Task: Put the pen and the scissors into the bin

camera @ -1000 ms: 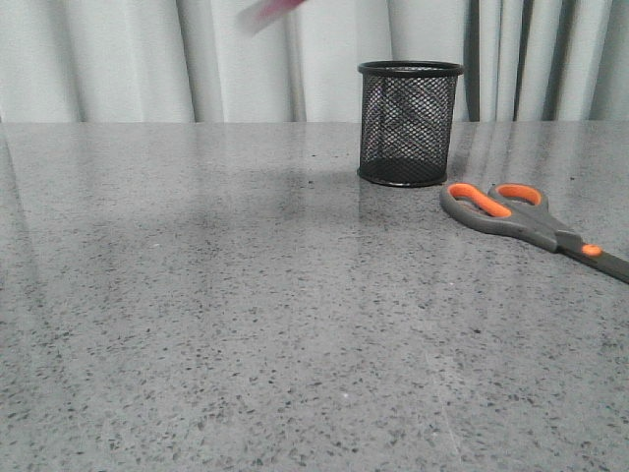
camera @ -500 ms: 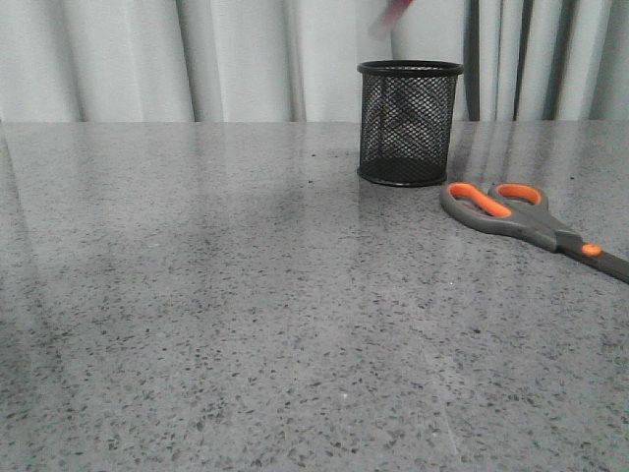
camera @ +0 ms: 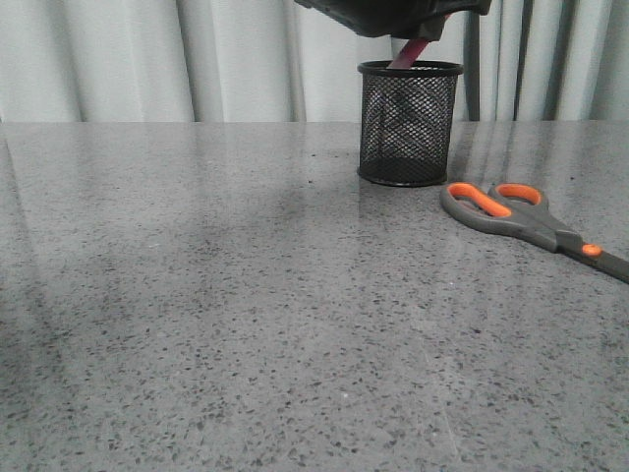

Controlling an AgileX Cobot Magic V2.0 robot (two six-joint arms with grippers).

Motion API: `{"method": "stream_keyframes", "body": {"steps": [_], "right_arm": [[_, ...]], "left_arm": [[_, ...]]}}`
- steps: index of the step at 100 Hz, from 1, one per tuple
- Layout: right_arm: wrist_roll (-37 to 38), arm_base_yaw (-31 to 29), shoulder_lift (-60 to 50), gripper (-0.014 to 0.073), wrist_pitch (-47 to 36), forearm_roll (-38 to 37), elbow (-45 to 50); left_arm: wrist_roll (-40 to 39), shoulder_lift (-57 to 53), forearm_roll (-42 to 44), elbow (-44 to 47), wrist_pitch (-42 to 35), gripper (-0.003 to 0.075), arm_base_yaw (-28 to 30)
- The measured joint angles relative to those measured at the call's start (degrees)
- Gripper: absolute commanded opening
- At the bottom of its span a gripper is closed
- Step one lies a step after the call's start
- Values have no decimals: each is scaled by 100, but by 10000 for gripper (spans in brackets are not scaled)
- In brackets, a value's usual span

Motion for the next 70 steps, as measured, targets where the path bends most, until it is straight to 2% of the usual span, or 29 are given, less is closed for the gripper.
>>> {"method": "stream_keyframes", "body": {"steps": [18,28,56,63,70], "right_arm": [[0,0,0,393,0,0,0],[0,0,0,393,0,0,0],[0,0,0,393,0,0,0],[0,0,0,393,0,0,0],[0,0,0,393,0,0,0]], "left_arm": [[0,0,-7,0,0,279,0],[0,0,-14,0,0,339,0],[0,-546,23,0,212,326,13],[0,-847,107,0,488,270,68],[0,-1155,203,-5,914,148,206]]}}
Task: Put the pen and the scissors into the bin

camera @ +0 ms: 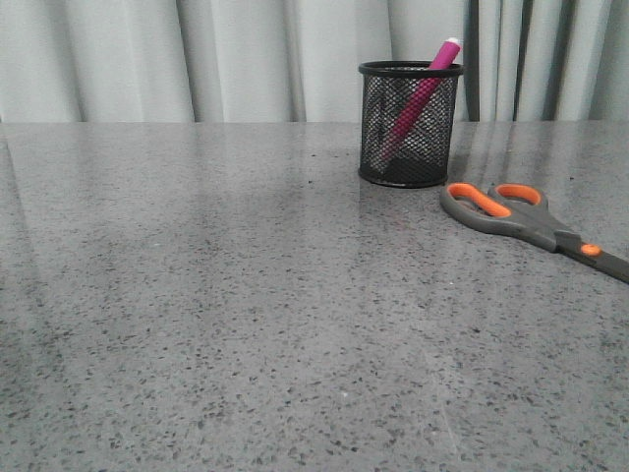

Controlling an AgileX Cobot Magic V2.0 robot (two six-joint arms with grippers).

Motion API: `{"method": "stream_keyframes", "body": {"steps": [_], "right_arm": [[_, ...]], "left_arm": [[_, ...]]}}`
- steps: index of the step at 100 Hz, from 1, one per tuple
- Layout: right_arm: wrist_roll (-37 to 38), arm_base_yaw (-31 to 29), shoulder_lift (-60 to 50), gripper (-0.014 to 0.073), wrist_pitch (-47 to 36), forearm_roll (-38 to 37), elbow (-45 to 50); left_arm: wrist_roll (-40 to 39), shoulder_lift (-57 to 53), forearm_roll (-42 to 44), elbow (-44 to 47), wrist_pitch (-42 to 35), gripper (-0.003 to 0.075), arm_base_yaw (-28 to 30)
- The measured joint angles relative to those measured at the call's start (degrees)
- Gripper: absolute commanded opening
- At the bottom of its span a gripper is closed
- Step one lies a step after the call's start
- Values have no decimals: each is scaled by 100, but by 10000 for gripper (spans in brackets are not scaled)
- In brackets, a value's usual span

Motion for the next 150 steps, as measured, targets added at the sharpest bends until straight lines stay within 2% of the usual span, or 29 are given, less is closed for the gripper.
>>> {"method": "stream_keyframes", "body": {"steps": [6,7,20,33,73,94,112,136,150], "right_arm": [[0,0,0,393,0,0,0],[0,0,0,393,0,0,0],[0,0,0,393,-32,0,0],[0,0,0,393,-32,49,0],[-171,70,101,393,-45,192,0],[-594,521,768,393,120,207,-41],[-635,656,1726,391,654,6,-501],[-613,670,2867,390,1466,-100,-1537],[-46,1014,3114,390,1610,-943,-1903]], "left_arm": [[0,-232,133,-9,467,-17,183],[0,-288,152,-9,519,-19,207],[0,-791,482,84,1210,-20,628],[0,-1503,563,726,1279,-20,963],[-6,-4741,105,4974,-240,-20,1963],[-6,-6109,-29,6327,-344,-19,2554],[-6,-6757,-66,6764,-354,-19,2677],[-6,-6860,-66,6784,-342,-19,2677],[-6,-6860,-66,6789,-342,-19,2677]]}}
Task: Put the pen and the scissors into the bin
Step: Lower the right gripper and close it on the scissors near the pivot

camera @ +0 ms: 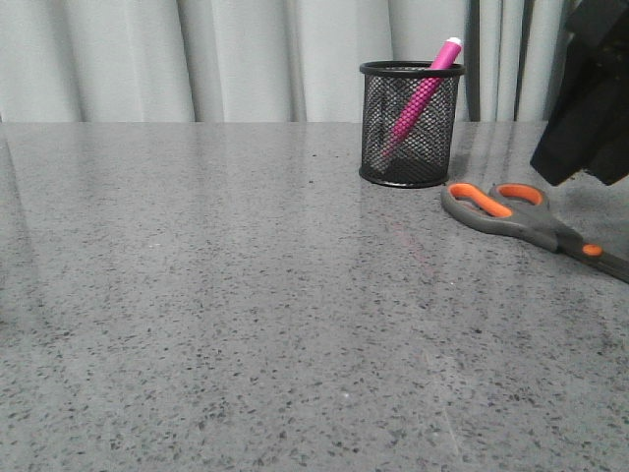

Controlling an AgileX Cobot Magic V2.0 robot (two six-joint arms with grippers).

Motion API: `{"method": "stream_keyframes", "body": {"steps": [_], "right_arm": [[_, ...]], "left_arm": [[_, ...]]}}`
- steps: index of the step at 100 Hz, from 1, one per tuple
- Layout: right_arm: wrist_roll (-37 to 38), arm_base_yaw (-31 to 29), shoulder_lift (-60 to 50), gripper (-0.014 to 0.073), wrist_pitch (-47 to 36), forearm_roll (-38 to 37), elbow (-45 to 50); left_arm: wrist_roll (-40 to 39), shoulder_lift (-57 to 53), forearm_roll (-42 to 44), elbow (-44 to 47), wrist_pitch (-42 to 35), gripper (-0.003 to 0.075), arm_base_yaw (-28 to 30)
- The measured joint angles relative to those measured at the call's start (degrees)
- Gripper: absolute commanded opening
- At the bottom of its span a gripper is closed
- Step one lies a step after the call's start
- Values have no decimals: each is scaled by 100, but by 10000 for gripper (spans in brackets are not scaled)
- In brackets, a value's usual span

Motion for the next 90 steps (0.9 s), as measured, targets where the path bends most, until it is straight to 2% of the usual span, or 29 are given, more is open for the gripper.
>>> {"method": "stream_keyframes", "body": {"steps": [13,24,90], "right_arm": [[913,607,83,390,59,-1309,-173],[1323,998,168,390,68,-1788,-194],[1718,1101,818,390,-328,-1962,-194]], "left_arm": [[0,0,0,9,0,-19,0],[0,0,-8,9,0,-19,0],[0,0,-8,13,9,-19,0]]}}
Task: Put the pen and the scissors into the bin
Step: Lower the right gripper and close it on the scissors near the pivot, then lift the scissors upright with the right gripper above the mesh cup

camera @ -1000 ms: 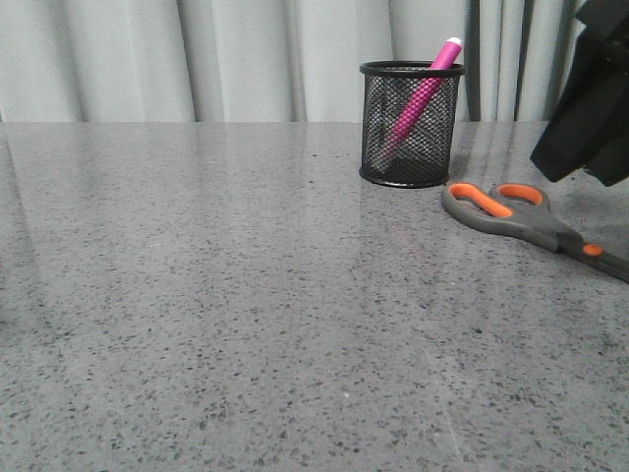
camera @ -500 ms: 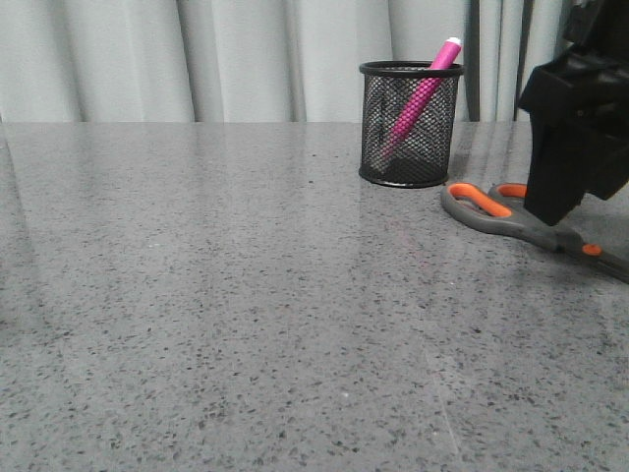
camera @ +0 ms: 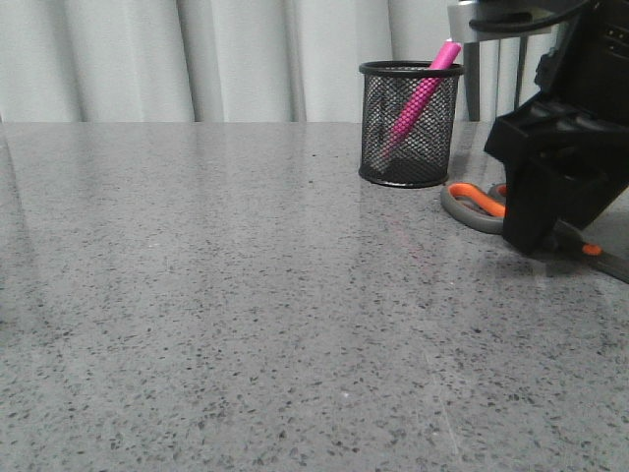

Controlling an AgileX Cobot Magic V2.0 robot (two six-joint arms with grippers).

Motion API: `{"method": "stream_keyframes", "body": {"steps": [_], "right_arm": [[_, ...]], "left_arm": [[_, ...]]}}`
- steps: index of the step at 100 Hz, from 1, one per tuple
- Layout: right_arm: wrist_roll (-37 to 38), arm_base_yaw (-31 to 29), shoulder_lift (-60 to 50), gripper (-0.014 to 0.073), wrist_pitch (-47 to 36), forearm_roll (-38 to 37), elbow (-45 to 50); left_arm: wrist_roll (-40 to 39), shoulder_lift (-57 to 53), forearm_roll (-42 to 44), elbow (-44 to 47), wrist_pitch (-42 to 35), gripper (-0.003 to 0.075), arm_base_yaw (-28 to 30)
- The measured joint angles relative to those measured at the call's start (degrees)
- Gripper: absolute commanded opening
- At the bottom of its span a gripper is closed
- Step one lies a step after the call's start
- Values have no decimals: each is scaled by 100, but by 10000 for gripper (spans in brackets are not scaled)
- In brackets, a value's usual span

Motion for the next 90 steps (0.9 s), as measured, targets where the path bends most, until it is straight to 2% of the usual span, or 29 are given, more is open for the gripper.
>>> {"method": "stream_keyframes", "body": {"steps": [37,44,66,90], "right_arm": [[109,0,118,384,-141,-49,-44],[133,0,118,311,-141,-49,-54],[152,7,126,-67,-149,-26,-54],[152,7,-26,-74,-125,-40,-44]], "left_arm": [[0,0,0,0,0,-19,0],[0,0,0,9,0,-19,0],[0,0,0,9,0,-19,0],[0,0,0,9,0,-19,0]]}}
